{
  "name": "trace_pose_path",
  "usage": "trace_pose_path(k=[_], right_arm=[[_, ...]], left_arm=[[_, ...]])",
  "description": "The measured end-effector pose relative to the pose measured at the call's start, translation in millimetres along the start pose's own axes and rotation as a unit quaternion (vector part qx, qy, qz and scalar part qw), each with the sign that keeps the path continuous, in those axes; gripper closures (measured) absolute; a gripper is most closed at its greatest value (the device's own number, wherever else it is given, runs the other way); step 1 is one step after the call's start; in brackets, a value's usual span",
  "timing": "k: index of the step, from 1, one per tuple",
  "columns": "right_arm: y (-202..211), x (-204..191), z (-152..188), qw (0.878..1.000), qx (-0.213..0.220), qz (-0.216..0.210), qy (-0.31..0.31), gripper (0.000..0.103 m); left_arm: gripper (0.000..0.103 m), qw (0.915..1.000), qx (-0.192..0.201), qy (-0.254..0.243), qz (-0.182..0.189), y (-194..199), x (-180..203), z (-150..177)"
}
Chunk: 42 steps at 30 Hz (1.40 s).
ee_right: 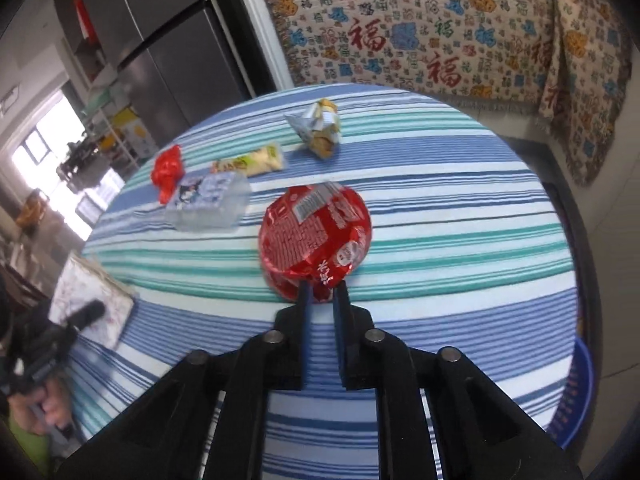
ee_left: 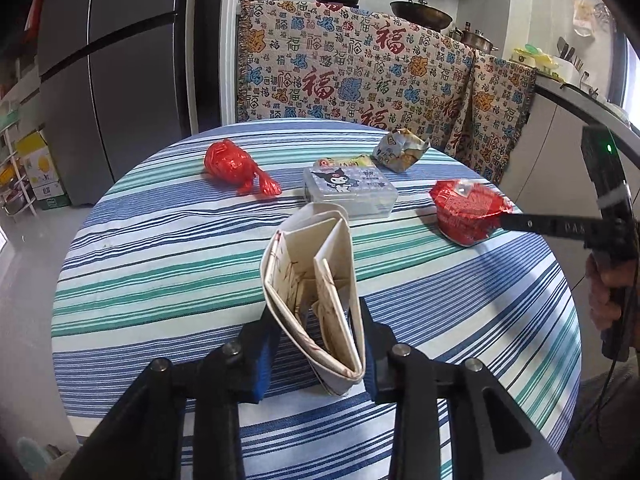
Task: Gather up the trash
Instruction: 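Grasp the crushed red Coke can with the right tool and lift it, then carry the floral box and Coke can over the wastebasket and open both tools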
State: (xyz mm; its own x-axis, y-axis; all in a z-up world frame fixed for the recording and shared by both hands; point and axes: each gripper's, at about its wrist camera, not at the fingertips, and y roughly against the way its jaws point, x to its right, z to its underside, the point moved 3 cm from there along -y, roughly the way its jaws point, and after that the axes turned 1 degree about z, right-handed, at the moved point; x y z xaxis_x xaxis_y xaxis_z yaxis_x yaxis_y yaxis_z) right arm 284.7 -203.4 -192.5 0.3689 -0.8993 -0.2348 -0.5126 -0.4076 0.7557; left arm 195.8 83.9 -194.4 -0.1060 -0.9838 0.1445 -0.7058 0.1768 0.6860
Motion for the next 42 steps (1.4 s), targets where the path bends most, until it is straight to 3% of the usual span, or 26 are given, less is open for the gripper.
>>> trace_pose_path(k=[1, 2, 4, 8, 11, 15, 19, 21, 22, 28, 33, 37, 42], right_arm=[[1.5, 3.4, 2.0, 1.0, 0.003, -0.005, -0.004, 0.027], [3.6, 7.0, 3.3, 1.0, 0.014, -0.009, -0.013, 0.001], [3.4, 14.5, 4.3, 0.998, 0.029, -0.016, -0.046, 0.0], [-23.2, 21.7, 3.1, 0.99, 0.016, -0.043, -0.133, 0.0], [-40.7, 11.2, -3.7, 0.989, 0.02, -0.033, -0.146, 0.0], [-43.9, 11.8, -11.6, 0.977, 0.041, -0.047, -0.205, 0.001], [-44.3, 22.2, -13.8, 0.972, 0.052, -0.025, -0.226, 0.001], [-45.6, 27.8, -17.7, 0.97, 0.055, -0.022, -0.235, 0.012], [-47.5, 29.3, -18.6, 0.971, 0.047, -0.028, -0.233, 0.034], [-35.5, 21.8, -17.0, 0.978, 0.033, -0.054, -0.199, 0.035], [-0.6, -10.2, -11.6, 0.995, 0.048, -0.034, -0.083, 0.035], [16.1, -18.2, -0.3, 0.998, 0.046, -0.029, -0.041, 0.035], [43.3, -2.3, 11.3, 0.998, 0.056, -0.025, -0.033, 0.035]], left_arm=[[0.068, 1.0, -0.001, 0.004, 0.003, -0.8, -0.5, -0.1], [0.068, 0.9999, -0.003, 0.009, 0.005, -2.5, -1.1, -0.4], [0.068, 0.9998, -0.008, 0.016, 0.007, -5.6, -1.1, 0.1], [0.068, 0.9999, -0.003, 0.011, -0.003, -7.3, 1.9, 0.5], [0.068, 1.0, -0.001, 0.007, -0.006, -7.5, 3.0, 0.9], [0.068, 1.0, -0.002, 0.007, 0.0, -6.9, 0.3, 1.1], [0.068, 1.0, -0.005, 0.002, 0.004, -7.5, 0.7, 0.9], [0.068, 1.0, -0.005, -0.005, 0.001, -8.4, 2.5, 0.6], [0.068, 1.0, -0.005, -0.007, 0.0, -8.8, 2.9, 0.6], [0.068, 0.9999, -0.005, 0.005, 0.01, -8.0, 0.2, 0.1], [0.068, 0.999, 0.001, 0.005, 0.045, -2.0, 13.6, -4.7], [0.068, 0.9985, 0.007, -0.007, 0.053, -0.5, 33.5, -12.0], [0.068, 0.9976, 0.009, -0.028, 0.063, -2.1, 65.7, -24.3]])
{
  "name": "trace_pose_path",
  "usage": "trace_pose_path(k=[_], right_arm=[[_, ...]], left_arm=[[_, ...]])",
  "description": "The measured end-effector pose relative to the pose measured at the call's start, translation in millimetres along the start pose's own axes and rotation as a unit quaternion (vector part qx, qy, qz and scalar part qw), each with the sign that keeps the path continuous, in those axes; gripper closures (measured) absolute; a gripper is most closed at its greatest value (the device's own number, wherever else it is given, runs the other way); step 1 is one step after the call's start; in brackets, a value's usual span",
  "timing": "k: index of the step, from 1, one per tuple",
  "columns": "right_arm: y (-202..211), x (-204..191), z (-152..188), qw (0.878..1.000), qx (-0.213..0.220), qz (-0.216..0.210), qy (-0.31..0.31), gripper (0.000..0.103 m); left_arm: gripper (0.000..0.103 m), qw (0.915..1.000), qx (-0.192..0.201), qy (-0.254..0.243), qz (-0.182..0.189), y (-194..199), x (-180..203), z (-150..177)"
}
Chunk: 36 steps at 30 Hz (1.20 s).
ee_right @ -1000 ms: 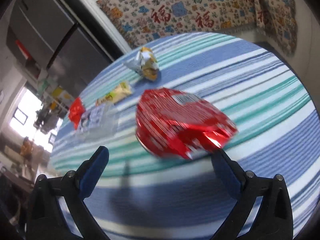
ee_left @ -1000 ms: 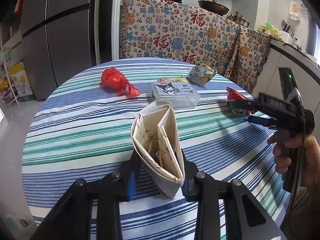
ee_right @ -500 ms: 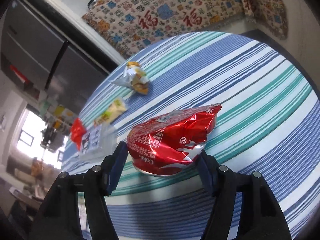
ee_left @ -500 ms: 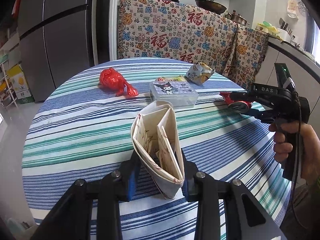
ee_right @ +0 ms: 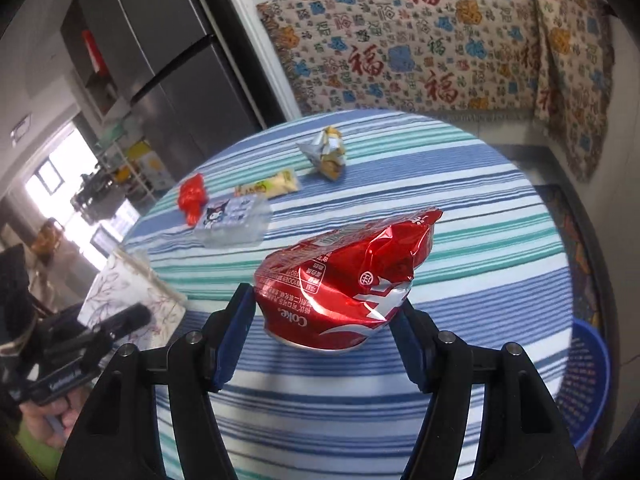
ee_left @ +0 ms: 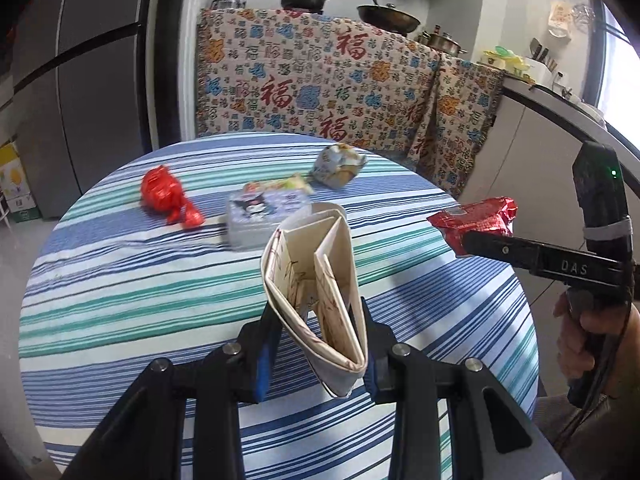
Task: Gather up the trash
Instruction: 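Carry the floral box and Coke can over the wastebasket and open both tools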
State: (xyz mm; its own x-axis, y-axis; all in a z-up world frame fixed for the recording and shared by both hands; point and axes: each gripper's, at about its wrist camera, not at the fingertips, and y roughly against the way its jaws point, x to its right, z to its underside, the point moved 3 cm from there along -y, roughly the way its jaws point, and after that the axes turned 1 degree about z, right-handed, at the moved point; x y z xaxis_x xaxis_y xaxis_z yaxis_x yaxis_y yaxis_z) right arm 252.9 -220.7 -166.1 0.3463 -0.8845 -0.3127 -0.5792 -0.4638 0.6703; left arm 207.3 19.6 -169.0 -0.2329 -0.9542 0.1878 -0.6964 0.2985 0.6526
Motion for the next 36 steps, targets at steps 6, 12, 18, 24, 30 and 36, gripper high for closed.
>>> trace_pose_path(k=[6, 12, 18, 24, 30, 36], right_arm=[[40.1, 46.6, -0.9, 0.999, 0.028, 0.021, -0.03, 0.035], [91.2, 110.2, 4.4, 0.993, 0.062, 0.055, -0.079, 0.035], [128.3, 180.6, 19.7, 0.983, 0.063, 0.105, -0.134, 0.035], [138.8, 244.4, 48.3, 0.97, 0.029, 0.134, -0.201, 0.035], [141.3, 293.2, 73.7, 0.955, 0.004, 0.136, -0.265, 0.035], [135.4, 321.5, 87.4, 0.94, -0.013, 0.134, -0.314, 0.035]], left_arm=[[0.068, 0.9989, -0.014, -0.02, 0.039, -19.0, 60.5, -19.5], [0.068, 0.9935, -0.03, -0.057, 0.094, -46.5, 144.0, -40.1], [0.068, 0.9861, -0.065, -0.067, 0.138, -79.4, 223.9, -47.3], [0.068, 0.9746, -0.096, -0.104, 0.173, -115.3, 295.2, -37.1], [0.068, 0.968, -0.127, -0.12, 0.18, -154.1, 339.0, -20.1], [0.068, 0.9623, -0.148, -0.137, 0.183, -184.6, 364.1, -5.3]])
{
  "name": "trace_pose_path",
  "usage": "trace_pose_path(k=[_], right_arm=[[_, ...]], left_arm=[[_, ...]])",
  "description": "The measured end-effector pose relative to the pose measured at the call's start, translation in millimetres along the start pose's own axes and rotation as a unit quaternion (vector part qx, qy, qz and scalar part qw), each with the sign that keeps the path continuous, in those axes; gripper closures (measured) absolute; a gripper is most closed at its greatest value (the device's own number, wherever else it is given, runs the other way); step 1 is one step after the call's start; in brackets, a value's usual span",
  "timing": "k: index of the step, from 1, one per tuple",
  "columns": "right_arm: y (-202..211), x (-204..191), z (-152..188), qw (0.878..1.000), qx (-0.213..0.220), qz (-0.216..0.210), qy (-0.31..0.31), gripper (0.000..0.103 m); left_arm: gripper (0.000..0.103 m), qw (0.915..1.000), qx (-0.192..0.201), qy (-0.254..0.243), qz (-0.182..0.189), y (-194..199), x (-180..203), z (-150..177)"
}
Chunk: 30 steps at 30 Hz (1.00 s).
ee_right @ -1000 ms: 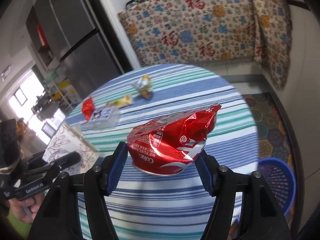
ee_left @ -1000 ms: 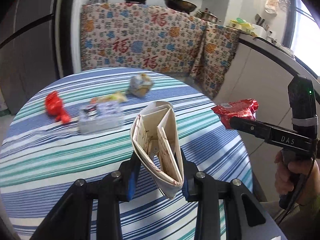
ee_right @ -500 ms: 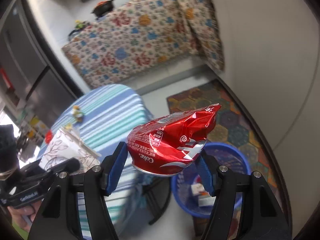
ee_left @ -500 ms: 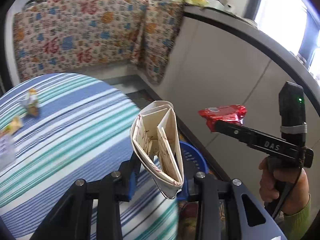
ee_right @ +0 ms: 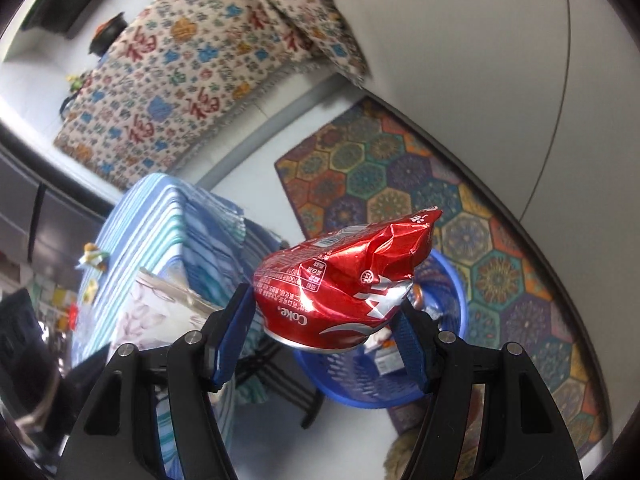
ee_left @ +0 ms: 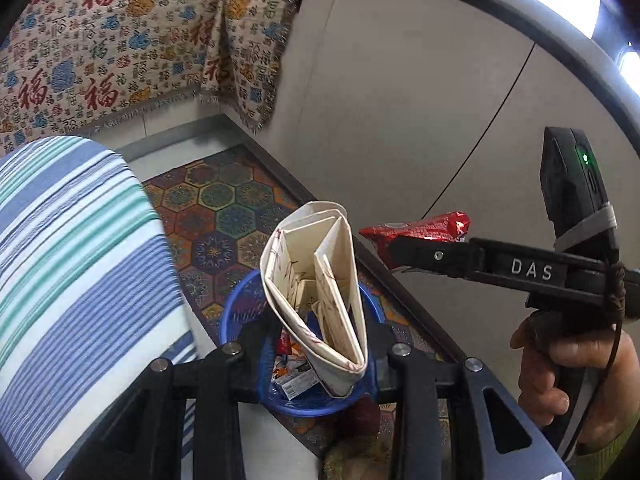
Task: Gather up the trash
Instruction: 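Carry the floral box and Coke can over the wastebasket and open both tools, then swing both tools back over the table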
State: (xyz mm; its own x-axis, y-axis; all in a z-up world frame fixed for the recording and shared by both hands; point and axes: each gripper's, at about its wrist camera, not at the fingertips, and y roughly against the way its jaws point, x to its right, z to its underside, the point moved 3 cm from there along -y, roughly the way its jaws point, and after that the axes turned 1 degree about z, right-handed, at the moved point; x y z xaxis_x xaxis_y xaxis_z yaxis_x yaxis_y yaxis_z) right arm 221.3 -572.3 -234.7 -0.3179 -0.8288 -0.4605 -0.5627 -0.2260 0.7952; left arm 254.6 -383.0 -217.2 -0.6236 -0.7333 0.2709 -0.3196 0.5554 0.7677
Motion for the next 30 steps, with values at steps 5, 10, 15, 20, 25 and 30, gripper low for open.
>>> trace_pose_path(k=[5, 10, 15, 20, 25, 30], right_arm=[[-8.4, 10.4, -4.6, 1.0, -0.004, 0.005, -0.025, 0.035], [-16.0, 11.0, -10.6, 0.999, 0.004, 0.0, -0.051, 0.033], [-9.4, 13.2, -16.9, 0.996, 0.034, -0.009, -0.077, 0.02], [6.5, 8.6, -23.5, 0.996, 0.066, 0.006, -0.065, 0.02], [21.2, -16.4, -26.6, 0.995, 0.096, 0.035, -0.012, 0.014], [24.1, -82.0, -10.7, 0.988, 0.111, 0.054, 0.096, 0.005]], left_arm=[[0.068, 0.9998, -0.014, -0.011, -0.006, -25.1, 2.7, 0.5], [0.061, 0.9993, -0.021, -0.024, -0.022, -50.2, 3.5, -1.1], [0.046, 0.9989, -0.019, -0.027, -0.033, -67.1, 3.0, -7.8], [0.046, 0.9996, -0.003, -0.009, -0.028, -57.4, -3.8, -13.2], [0.046, 0.9994, 0.028, 0.01, -0.018, -6.3, -15.5, -8.7], [0.041, 0.9973, 0.052, 0.027, -0.046, 69.2, -48.4, 25.8]])
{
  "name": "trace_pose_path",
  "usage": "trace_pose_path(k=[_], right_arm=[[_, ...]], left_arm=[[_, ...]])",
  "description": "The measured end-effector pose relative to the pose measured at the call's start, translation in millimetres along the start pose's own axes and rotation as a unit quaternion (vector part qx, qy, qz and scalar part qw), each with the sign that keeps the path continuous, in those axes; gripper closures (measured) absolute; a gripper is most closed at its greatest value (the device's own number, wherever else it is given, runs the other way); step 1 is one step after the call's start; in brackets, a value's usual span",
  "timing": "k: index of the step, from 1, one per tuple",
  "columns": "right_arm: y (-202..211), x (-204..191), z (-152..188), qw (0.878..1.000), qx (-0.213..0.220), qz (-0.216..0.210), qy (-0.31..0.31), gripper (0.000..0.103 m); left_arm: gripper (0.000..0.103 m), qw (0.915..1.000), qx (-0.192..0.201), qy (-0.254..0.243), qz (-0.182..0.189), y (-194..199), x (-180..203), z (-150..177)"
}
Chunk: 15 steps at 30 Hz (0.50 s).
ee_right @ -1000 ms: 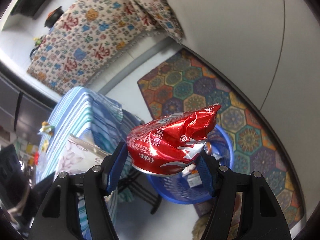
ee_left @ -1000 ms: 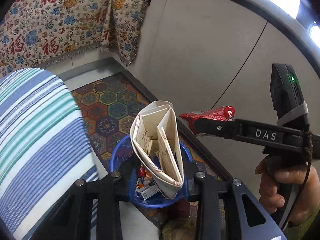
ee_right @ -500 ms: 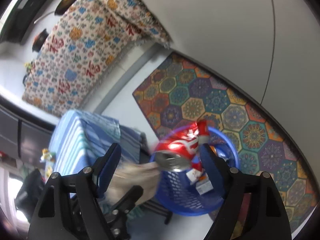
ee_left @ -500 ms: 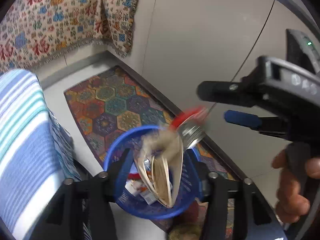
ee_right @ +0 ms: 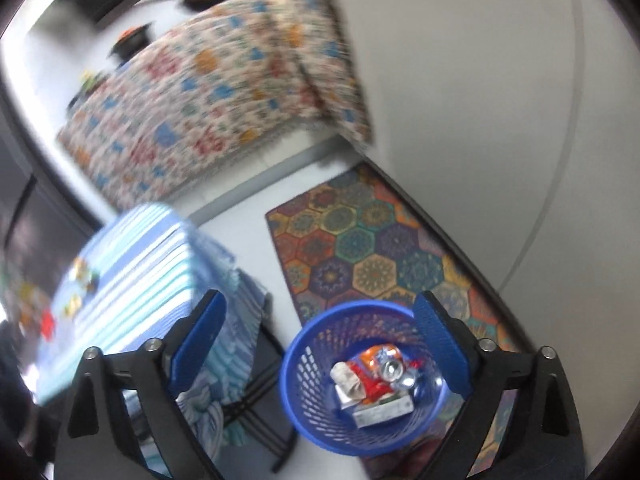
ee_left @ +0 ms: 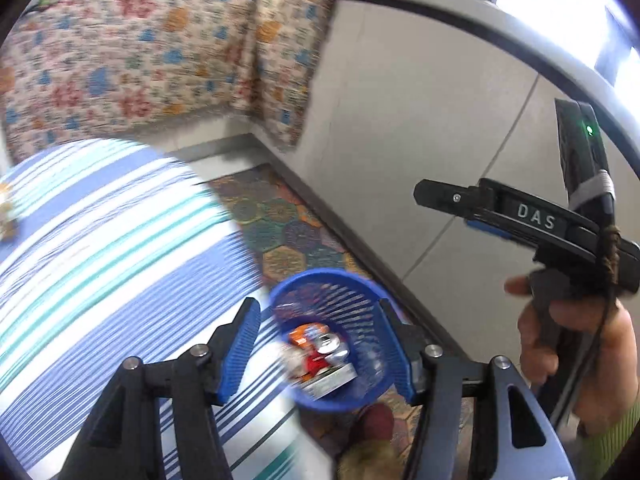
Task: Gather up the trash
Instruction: 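Swing both tools back over the table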
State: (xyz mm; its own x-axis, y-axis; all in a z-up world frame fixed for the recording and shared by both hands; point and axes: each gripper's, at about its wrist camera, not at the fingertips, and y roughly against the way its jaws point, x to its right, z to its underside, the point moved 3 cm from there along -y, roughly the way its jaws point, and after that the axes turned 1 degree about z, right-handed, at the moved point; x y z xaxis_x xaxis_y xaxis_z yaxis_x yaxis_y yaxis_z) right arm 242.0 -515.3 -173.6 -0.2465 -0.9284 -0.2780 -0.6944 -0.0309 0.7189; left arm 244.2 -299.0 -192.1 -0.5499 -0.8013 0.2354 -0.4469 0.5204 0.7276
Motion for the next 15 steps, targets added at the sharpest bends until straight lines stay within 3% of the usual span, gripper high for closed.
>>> trace_pose_path(k=[5, 10, 15], right_arm=[[-8.8, -110.1, 35.6, 0.991, -0.02, -0.051, 0.126, 0.004], [-25.1, -213.6, 88.5, 0.965, -0.051, -0.098, 0.236, 0.004], [-43.6, -272.3, 122.1, 0.942, -0.064, -0.108, 0.31, 0.004]], left_arm=[[0.041, 0.9954, -0.012, 0.036, -0.087, 56.6, -79.4, 48.6], [0.041, 0.9818, -0.019, 0.08, -0.171, 101.2, -155.8, 88.6], [0.041, 0.9702, -0.02, 0.116, -0.212, 131.0, -219.5, 110.8]])
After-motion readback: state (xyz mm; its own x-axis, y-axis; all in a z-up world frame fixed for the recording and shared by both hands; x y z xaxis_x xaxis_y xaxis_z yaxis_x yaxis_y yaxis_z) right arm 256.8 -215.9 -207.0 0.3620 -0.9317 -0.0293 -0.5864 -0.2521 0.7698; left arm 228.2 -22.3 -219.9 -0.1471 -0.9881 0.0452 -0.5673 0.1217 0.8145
